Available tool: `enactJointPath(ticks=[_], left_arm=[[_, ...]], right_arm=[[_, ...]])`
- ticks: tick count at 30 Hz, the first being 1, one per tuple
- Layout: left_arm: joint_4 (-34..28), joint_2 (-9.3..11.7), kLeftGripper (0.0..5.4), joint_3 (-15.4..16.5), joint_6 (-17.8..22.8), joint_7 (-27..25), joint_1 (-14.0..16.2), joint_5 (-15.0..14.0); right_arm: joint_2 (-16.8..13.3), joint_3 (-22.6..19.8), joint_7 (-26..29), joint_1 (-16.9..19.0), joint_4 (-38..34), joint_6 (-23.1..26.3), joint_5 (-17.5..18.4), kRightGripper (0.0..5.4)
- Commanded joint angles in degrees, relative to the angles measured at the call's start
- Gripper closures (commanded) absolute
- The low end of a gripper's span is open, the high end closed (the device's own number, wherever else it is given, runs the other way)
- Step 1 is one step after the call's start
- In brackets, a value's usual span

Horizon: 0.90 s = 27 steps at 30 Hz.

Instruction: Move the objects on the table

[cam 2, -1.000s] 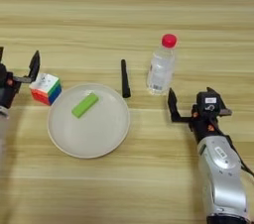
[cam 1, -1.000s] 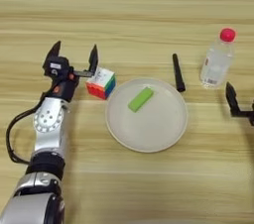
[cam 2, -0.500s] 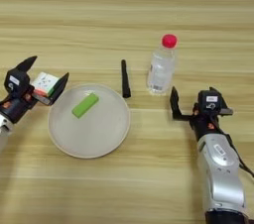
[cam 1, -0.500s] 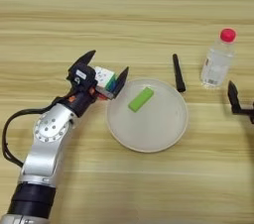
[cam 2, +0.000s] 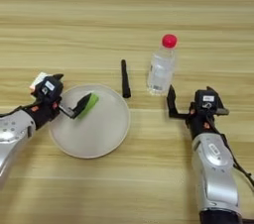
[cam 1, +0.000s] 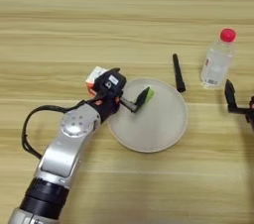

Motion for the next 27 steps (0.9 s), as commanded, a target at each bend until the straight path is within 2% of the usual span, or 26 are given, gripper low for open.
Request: enactJointPath(ticks=[1, 9, 17, 27], left_arm=[[0.84, 0.21, 0.0, -2.12, 1.83, -1.2, -0.92, 0.9], [-0.17, 0.61, 0.0, -4.21, 3.42, -1.67, 0.66, 1.3], [2.5, 1.25, 0.0, -4.68, 4.43, -1.9, -0.06, 2.42], [6.49, 0.67, 0.0, -4.61, 5.4, -1.88, -2.35, 3.17]], right_arm=[[0.25, 0.26, -0.5, 0.07, -1.11, 0.55, -0.22, 0.02], [0.62, 0.65, -0.92, 0.16, -1.77, 0.93, 0.0, 0.02], [1.02, 0.69, -1.25, 0.38, -2.27, 1.02, 0.08, 0.02], [1.57, 0.54, -1.46, 1.0, -2.96, 1.09, 0.28, 0.02]])
